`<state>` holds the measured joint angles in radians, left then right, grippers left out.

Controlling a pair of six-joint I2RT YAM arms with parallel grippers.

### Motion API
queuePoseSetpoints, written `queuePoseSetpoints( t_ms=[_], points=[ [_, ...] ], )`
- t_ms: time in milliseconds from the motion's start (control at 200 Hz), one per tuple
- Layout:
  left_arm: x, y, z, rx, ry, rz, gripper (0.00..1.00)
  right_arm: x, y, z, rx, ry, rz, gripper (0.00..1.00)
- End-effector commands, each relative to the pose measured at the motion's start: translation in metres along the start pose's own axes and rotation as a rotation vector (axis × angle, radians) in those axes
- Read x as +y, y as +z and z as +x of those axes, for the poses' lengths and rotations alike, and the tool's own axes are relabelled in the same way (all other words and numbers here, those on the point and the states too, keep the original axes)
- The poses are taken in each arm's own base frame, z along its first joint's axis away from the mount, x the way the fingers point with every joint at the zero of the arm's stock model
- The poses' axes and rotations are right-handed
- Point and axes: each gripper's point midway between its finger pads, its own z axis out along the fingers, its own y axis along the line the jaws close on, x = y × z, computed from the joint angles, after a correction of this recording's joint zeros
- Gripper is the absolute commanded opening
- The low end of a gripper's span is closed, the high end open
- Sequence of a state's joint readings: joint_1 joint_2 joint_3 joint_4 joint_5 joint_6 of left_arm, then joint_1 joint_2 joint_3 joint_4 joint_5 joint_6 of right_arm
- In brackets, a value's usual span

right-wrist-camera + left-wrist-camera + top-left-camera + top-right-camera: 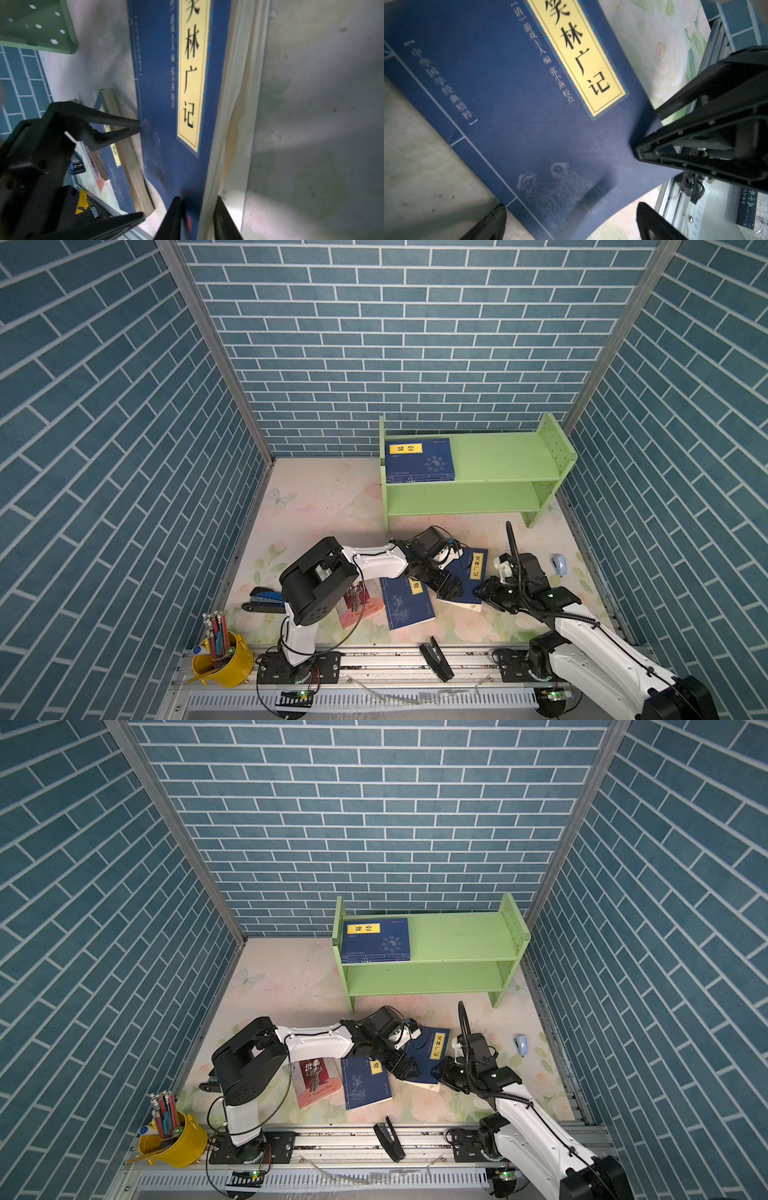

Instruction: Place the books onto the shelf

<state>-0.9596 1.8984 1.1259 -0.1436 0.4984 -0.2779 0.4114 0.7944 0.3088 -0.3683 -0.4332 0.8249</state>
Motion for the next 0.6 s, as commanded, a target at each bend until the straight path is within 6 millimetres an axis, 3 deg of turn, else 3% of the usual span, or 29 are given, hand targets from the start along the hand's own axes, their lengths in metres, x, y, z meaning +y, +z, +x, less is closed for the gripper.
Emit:
queuePoseSetpoints(
  t_ms=[0, 150, 220, 295, 420, 595],
  points=[
    [0.001, 0.012, 0.027, 0.086, -0.030, 0.026, 0.98, 0.025, -0.007, -0.005, -0.014, -0.030, -0.103, 0.22],
    [-0.007, 0.008, 0.022, 0.077, -0.017, 0.055, 0.98, 0.026, -0.004, -0.003, 0.013, -0.026, -0.112, 0.27],
    [-0.010, 0.005, 0.020, 0.072, -0.003, 0.060, 0.98, 0.019, -0.001, -0.003, 0.017, -0.013, -0.074, 0.34],
    [-0.010, 0.003, 0.020, 0.069, 0.007, 0.060, 0.98, 0.008, -0.001, -0.005, 0.011, -0.009, -0.006, 0.35],
    [-0.013, -0.002, 0.022, 0.070, 0.026, 0.064, 0.99, 0.002, -0.003, -0.008, -0.008, -0.008, 0.040, 0.27],
    [-0.009, -0.007, 0.023, 0.074, 0.043, 0.039, 0.99, 0.003, -0.016, -0.011, -0.028, -0.027, 0.073, 0.01]
  ],
)
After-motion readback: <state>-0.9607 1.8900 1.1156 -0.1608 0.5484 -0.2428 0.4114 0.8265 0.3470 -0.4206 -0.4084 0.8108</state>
